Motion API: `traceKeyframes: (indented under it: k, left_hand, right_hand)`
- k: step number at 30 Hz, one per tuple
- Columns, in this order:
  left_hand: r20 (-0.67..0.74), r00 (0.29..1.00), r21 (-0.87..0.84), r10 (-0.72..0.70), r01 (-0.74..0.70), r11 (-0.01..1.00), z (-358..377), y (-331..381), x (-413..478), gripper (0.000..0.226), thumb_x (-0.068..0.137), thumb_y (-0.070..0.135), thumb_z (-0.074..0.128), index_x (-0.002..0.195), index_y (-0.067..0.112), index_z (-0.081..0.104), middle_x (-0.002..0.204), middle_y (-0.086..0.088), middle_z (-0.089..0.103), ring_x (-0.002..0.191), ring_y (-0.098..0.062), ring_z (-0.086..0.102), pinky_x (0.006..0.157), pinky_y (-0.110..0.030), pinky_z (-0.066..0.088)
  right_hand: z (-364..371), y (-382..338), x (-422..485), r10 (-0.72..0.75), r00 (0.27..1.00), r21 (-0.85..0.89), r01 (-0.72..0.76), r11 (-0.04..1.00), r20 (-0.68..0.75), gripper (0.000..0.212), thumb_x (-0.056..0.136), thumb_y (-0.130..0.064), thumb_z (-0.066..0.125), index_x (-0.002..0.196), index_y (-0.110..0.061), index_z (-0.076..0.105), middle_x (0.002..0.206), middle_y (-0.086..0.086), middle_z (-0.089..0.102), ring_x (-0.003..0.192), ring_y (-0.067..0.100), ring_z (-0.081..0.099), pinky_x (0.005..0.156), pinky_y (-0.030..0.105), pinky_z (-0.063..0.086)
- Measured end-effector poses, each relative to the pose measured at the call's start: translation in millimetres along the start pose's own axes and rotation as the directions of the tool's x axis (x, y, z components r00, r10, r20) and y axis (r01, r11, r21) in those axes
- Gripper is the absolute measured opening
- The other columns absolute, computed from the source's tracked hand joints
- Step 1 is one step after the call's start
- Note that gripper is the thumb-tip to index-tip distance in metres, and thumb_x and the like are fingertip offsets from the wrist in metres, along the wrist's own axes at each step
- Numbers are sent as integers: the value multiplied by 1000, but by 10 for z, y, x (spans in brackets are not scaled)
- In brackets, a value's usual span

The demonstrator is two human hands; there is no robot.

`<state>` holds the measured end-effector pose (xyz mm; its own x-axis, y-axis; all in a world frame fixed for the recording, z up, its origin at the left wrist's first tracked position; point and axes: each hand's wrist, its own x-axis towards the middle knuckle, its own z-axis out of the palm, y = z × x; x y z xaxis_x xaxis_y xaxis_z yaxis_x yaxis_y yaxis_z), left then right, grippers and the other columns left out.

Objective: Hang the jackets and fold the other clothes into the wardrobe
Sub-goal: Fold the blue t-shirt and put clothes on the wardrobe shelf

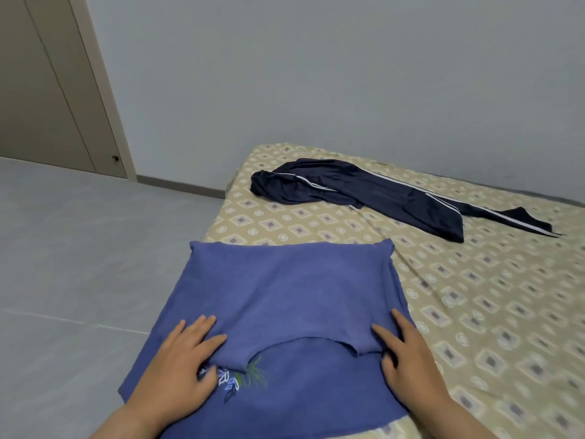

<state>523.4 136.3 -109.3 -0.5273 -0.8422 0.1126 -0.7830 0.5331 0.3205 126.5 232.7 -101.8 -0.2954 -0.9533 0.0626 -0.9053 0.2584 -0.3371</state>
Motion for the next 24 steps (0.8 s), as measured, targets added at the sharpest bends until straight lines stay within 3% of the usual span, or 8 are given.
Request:
traceKeyframes:
  k: [3, 6, 10, 13, 16, 18, 21, 24]
  left_hand:
    - [-9, 997, -23, -78, 78, 997, -40, 9, 89, 41, 90, 22, 43, 119, 19, 72, 143, -3, 53, 135, -23, 49, 117, -30, 24]
    - [22, 997, -83, -75, 76, 994, -141, -53, 100, 32, 99, 18, 47, 124, 24, 65, 144, 8, 52, 138, -8, 42, 111, -12, 18]
    - [27, 999, -55, -39, 40, 998, -360, 71, -47, 39, 90, 39, 30, 98, 23, 64, 107, 10, 68, 105, -13, 61, 86, -24, 45]
    - [-16, 1000, -60, 14, -15, 998, -412, 234, -181, 47, 78, 46, 20, 78, 19, 59, 83, 10, 63, 83, -12, 61, 69, -27, 45]
    - [-20, 999, -66, 35, -36, 997, -444, 339, -244, 29, 74, 37, 38, 55, 19, 52, 59, 11, 53, 56, -13, 58, 45, -19, 29]
    - [-2, 999, -36, 39, -40, 999, -402, 351, -273, 30, 74, 41, 44, 53, 20, 50, 59, 12, 51, 54, -10, 56, 47, -12, 21]
    - [35, 999, -133, -31, 35, 990, -325, 312, -275, 34, 76, 54, 43, 73, 25, 61, 78, 16, 56, 73, -4, 55, 60, -20, 41]
    - [-146, 949, -211, -278, 245, 946, -219, 180, -214, 35, 80, 39, 49, 96, 16, 70, 94, 2, 64, 87, -21, 60, 78, -37, 49]
  right_hand:
    - [-50, -20, 59, -1, 1000, 10, 1, 1000, 12, 31, 96, -14, 58, 123, -23, 71, 153, 5, 42, 141, 26, 39, 115, 34, 32]
    - [-165, 7, 71, -55, 995, -31, 58, 998, 77, 30, 100, -16, 52, 122, -21, 71, 145, 0, 51, 137, 19, 44, 110, 24, 30]
    - [-362, 73, -115, -182, 982, -118, 186, 976, 40, 24, 77, -1, 79, 94, -19, 80, 109, 2, 71, 106, 21, 68, 89, 22, 46]
    - [-308, 110, -303, -270, 961, -173, 256, 951, -61, 43, 42, 0, 98, 75, -20, 80, 89, 4, 74, 80, 23, 75, 65, 25, 56]
    - [-211, 136, -429, -213, 973, -148, 199, 969, -84, 37, 50, 0, 96, 80, -17, 81, 100, 11, 75, 89, 30, 74, 70, 38, 60]
    - [-168, 138, -491, -194, 974, -124, 180, 976, -112, 36, 54, 5, 93, 82, -13, 81, 104, 13, 74, 93, 34, 73, 74, 43, 59]
    - [-135, 203, -473, -222, 964, -101, 209, 973, -146, 50, 45, 17, 85, 86, -11, 81, 111, 18, 71, 97, 37, 71, 79, 45, 55]
    - [-123, 253, -316, -21, 977, 70, 37, 997, -212, 50, 60, 24, 68, 102, -2, 76, 126, 22, 61, 111, 41, 61, 98, 45, 44]
